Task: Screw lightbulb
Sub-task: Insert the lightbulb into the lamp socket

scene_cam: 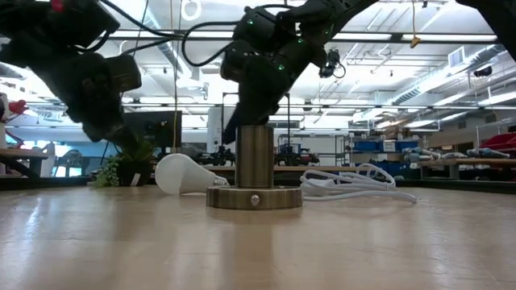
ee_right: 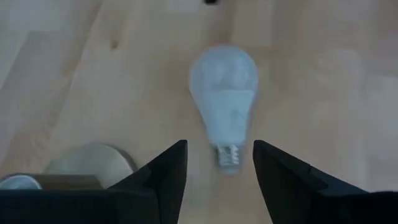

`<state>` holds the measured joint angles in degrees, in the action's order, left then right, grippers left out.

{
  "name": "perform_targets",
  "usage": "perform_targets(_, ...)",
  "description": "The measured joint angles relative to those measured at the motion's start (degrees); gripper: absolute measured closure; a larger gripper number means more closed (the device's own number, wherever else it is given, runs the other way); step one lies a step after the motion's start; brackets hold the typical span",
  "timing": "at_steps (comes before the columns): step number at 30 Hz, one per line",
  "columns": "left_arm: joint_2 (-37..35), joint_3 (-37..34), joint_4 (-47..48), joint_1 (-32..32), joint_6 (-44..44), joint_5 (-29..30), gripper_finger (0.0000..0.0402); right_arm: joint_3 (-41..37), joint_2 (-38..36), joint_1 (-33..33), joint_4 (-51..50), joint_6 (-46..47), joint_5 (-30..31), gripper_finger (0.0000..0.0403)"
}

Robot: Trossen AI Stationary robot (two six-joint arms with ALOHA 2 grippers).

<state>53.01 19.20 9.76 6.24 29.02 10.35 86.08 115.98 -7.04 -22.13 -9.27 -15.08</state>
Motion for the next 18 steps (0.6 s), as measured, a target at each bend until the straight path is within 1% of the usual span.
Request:
perform_targets(4, 4.48, 0.0, -5.59, 1.31, 0.11, 0.04, 0.04, -0.02, 0.25, 2.08, 1.25, 0.08, 0.01, 0.02)
perform_targets(9, 11.65, 0.02, -12.79, 1.72, -0.2, 0.23, 0.0401, -0.02, 0.28, 3.31, 1.97, -1.1, 0.04, 0.0169)
perform_targets(11, 14.21, 0.02, -14.91, 1.75, -0.24, -0.85, 0.0401, -0.02, 1.26, 3.53, 3.07, -1.33, 0.23, 0.0156)
perform_targets(13, 15.95, -0.04, -15.78, 1.75, -0.29, -1.05, 0.0401, -0.22, 2.17, 3.55, 2.36, -1.72, 0.38, 0.0144)
perform_targets(14, 16.85, 0.0, -17.13, 1.77, -0.35, -1.07, 0.0401, -0.2, 2.66, 3.55, 3.56, -2.25, 0.38, 0.0139)
perform_targets(18, 17.96, 0.07, -18.27, 1.75, -0.54, -1.06, 0.0401, -0.07, 4.07, 3.53, 4.37, -4.26, 0.95, 0.0126)
